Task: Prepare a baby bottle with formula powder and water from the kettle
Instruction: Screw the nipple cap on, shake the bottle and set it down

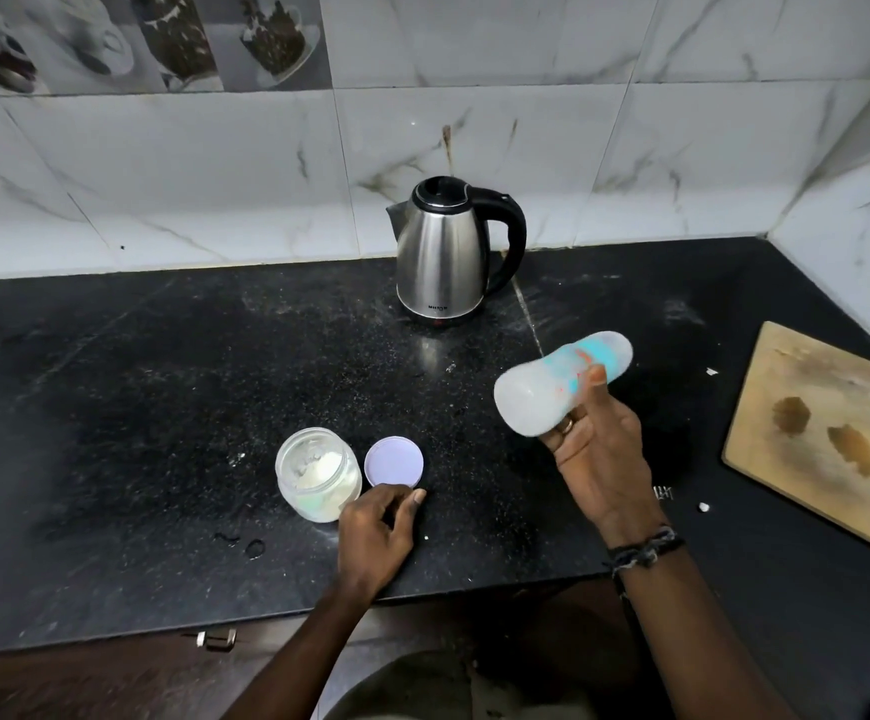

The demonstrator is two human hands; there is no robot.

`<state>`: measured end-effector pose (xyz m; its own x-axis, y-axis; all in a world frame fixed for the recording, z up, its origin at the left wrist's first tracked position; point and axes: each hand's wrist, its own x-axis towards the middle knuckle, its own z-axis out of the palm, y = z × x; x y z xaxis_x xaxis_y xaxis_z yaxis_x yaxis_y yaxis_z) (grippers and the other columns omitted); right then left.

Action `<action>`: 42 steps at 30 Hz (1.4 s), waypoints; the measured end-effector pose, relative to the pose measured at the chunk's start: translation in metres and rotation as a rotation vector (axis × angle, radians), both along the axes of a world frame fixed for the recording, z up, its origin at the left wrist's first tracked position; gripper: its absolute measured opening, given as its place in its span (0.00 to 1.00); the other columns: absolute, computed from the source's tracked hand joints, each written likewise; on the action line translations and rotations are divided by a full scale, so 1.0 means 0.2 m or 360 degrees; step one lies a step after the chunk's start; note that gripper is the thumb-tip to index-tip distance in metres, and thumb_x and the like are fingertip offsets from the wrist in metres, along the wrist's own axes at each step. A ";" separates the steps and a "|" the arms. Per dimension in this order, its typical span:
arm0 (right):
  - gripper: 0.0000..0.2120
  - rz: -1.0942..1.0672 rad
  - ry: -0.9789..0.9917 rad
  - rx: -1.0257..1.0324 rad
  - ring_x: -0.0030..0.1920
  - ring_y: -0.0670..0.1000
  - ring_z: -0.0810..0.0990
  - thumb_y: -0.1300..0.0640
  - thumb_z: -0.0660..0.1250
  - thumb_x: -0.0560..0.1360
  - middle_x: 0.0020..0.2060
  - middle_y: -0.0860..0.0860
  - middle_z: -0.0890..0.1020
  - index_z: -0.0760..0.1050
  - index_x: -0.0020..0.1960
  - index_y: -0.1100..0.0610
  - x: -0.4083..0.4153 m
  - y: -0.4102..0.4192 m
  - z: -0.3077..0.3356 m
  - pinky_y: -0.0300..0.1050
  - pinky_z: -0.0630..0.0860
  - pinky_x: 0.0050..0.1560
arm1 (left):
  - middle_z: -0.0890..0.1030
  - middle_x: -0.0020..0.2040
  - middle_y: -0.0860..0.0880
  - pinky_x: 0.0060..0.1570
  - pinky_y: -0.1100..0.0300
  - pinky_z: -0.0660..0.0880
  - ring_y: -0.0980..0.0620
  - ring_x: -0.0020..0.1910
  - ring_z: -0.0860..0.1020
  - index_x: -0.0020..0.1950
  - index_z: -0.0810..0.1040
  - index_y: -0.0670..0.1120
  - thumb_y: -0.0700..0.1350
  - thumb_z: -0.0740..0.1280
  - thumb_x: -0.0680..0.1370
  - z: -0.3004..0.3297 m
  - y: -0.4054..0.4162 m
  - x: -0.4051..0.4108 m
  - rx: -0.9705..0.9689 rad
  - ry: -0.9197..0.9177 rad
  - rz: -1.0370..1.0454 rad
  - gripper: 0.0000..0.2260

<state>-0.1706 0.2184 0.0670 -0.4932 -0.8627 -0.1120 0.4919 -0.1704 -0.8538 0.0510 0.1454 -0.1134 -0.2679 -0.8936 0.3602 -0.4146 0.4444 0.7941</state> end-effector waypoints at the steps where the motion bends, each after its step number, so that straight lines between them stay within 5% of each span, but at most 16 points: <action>1: 0.32 0.0007 0.0091 0.0055 0.50 0.53 0.86 0.40 0.80 0.59 0.50 0.55 0.87 0.79 0.55 0.59 -0.01 -0.01 -0.01 0.47 0.84 0.42 | 0.85 0.37 0.53 0.35 0.50 0.78 0.53 0.34 0.81 0.43 0.86 0.46 0.54 0.69 0.79 0.00 0.00 0.00 0.0008 0.0002 0.0004 0.14; 3: 0.25 0.0104 0.0382 0.0157 0.44 0.52 0.87 0.45 0.80 0.61 0.46 0.57 0.87 0.80 0.51 0.57 0.00 -0.01 -0.01 0.43 0.83 0.37 | 0.85 0.37 0.52 0.35 0.50 0.78 0.53 0.34 0.82 0.43 0.87 0.45 0.54 0.69 0.79 0.00 0.00 0.00 0.0001 0.0014 0.0003 0.14; 5: 0.28 0.0186 0.0466 0.0139 0.42 0.51 0.87 0.43 0.81 0.58 0.43 0.55 0.88 0.81 0.51 0.58 0.03 0.00 -0.01 0.42 0.82 0.36 | 0.85 0.37 0.53 0.35 0.50 0.79 0.53 0.35 0.82 0.44 0.87 0.46 0.54 0.69 0.79 -0.01 0.00 0.01 0.0000 0.0023 0.0000 0.14; 8: 0.37 0.0085 0.0003 -0.0032 0.46 0.51 0.87 0.38 0.81 0.55 0.46 0.53 0.87 0.79 0.54 0.61 0.05 -0.01 -0.02 0.47 0.83 0.40 | 0.86 0.38 0.53 0.35 0.50 0.79 0.53 0.35 0.82 0.44 0.87 0.46 0.54 0.69 0.79 -0.01 0.00 0.00 -0.0013 0.0017 0.0005 0.14; 13: 0.19 0.0240 0.0584 0.0210 0.44 0.52 0.87 0.55 0.79 0.65 0.43 0.53 0.88 0.82 0.54 0.61 0.08 -0.01 -0.04 0.46 0.84 0.43 | 0.85 0.37 0.53 0.34 0.51 0.78 0.54 0.34 0.81 0.43 0.87 0.46 0.54 0.69 0.79 0.00 0.00 0.00 -0.0010 0.0027 0.0019 0.14; 15: 0.14 0.0207 0.0434 0.0106 0.43 0.50 0.87 0.52 0.80 0.65 0.43 0.52 0.88 0.84 0.48 0.57 0.08 0.01 -0.03 0.45 0.84 0.42 | 0.85 0.37 0.53 0.34 0.51 0.78 0.54 0.34 0.82 0.43 0.87 0.46 0.54 0.69 0.79 0.00 0.00 0.00 -0.0007 0.0033 0.0012 0.13; 17: 0.20 0.0062 0.0016 -0.0020 0.44 0.48 0.86 0.46 0.74 0.64 0.43 0.51 0.87 0.83 0.50 0.58 0.08 0.00 -0.01 0.46 0.84 0.42 | 0.85 0.37 0.53 0.35 0.51 0.78 0.54 0.34 0.82 0.43 0.87 0.46 0.54 0.69 0.79 -0.01 0.00 0.00 0.0002 0.0021 0.0010 0.14; 22: 0.18 0.0138 0.0591 0.0160 0.42 0.49 0.87 0.45 0.77 0.64 0.42 0.51 0.88 0.82 0.48 0.55 0.07 0.00 -0.02 0.45 0.83 0.38 | 0.85 0.37 0.54 0.35 0.52 0.77 0.56 0.34 0.81 0.43 0.87 0.46 0.54 0.69 0.78 0.00 0.00 0.00 0.0018 0.0034 0.0021 0.13; 24: 0.24 0.0088 0.0330 0.0035 0.44 0.49 0.86 0.38 0.79 0.61 0.44 0.52 0.88 0.85 0.46 0.56 0.05 0.00 0.00 0.47 0.84 0.42 | 0.85 0.37 0.54 0.36 0.52 0.78 0.55 0.34 0.81 0.44 0.87 0.46 0.54 0.69 0.79 0.00 0.00 0.00 0.0017 0.0025 0.0019 0.14; 26: 0.21 -0.0028 -0.0045 -0.0079 0.47 0.49 0.86 0.41 0.72 0.67 0.46 0.50 0.87 0.84 0.50 0.56 0.04 0.00 0.02 0.51 0.85 0.47 | 0.85 0.37 0.53 0.35 0.51 0.78 0.53 0.34 0.81 0.43 0.87 0.46 0.55 0.68 0.79 0.00 0.00 0.00 0.0022 0.0006 0.0023 0.14; 29: 0.22 0.0044 0.0363 0.0125 0.42 0.48 0.87 0.47 0.72 0.68 0.42 0.50 0.88 0.80 0.55 0.61 0.01 -0.02 0.02 0.45 0.83 0.39 | 0.85 0.36 0.53 0.35 0.51 0.78 0.54 0.34 0.81 0.42 0.87 0.46 0.55 0.69 0.79 -0.01 0.00 0.00 0.0039 0.0031 0.0029 0.15; 31: 0.28 0.0137 0.0535 0.0121 0.42 0.49 0.87 0.39 0.79 0.62 0.42 0.52 0.88 0.81 0.52 0.58 0.02 0.00 0.01 0.42 0.82 0.37 | 0.85 0.36 0.53 0.35 0.51 0.78 0.54 0.34 0.81 0.43 0.87 0.46 0.55 0.69 0.79 -0.01 0.00 0.00 0.0034 0.0044 0.0022 0.14; 34: 0.28 0.0054 0.0070 -0.0050 0.48 0.50 0.86 0.38 0.75 0.64 0.47 0.52 0.87 0.80 0.53 0.58 0.01 0.01 0.01 0.47 0.84 0.44 | 0.85 0.36 0.53 0.34 0.51 0.78 0.54 0.33 0.81 0.43 0.87 0.46 0.55 0.69 0.79 0.00 0.00 0.00 0.0041 0.0032 0.0028 0.14; 36: 0.21 0.0027 0.0105 0.0025 0.47 0.48 0.86 0.46 0.69 0.70 0.45 0.50 0.87 0.79 0.55 0.60 0.02 0.00 0.01 0.47 0.83 0.43 | 0.85 0.36 0.54 0.35 0.51 0.78 0.54 0.33 0.81 0.43 0.87 0.47 0.55 0.69 0.79 -0.01 0.00 0.00 0.0055 0.0028 0.0037 0.14; 39: 0.29 0.0159 0.0488 0.0151 0.43 0.49 0.87 0.45 0.77 0.64 0.42 0.50 0.88 0.79 0.57 0.64 0.03 0.00 -0.02 0.43 0.83 0.40 | 0.85 0.37 0.54 0.35 0.50 0.79 0.53 0.34 0.82 0.43 0.87 0.46 0.55 0.69 0.79 -0.01 0.00 0.00 0.0071 0.0053 0.0028 0.14; 42: 0.35 0.0150 0.0144 -0.0010 0.48 0.51 0.86 0.35 0.82 0.54 0.48 0.53 0.87 0.83 0.51 0.58 0.03 0.02 -0.03 0.48 0.84 0.45 | 0.86 0.37 0.53 0.35 0.49 0.79 0.53 0.35 0.82 0.43 0.87 0.46 0.55 0.69 0.79 -0.01 0.00 0.00 0.0064 0.0046 0.0017 0.14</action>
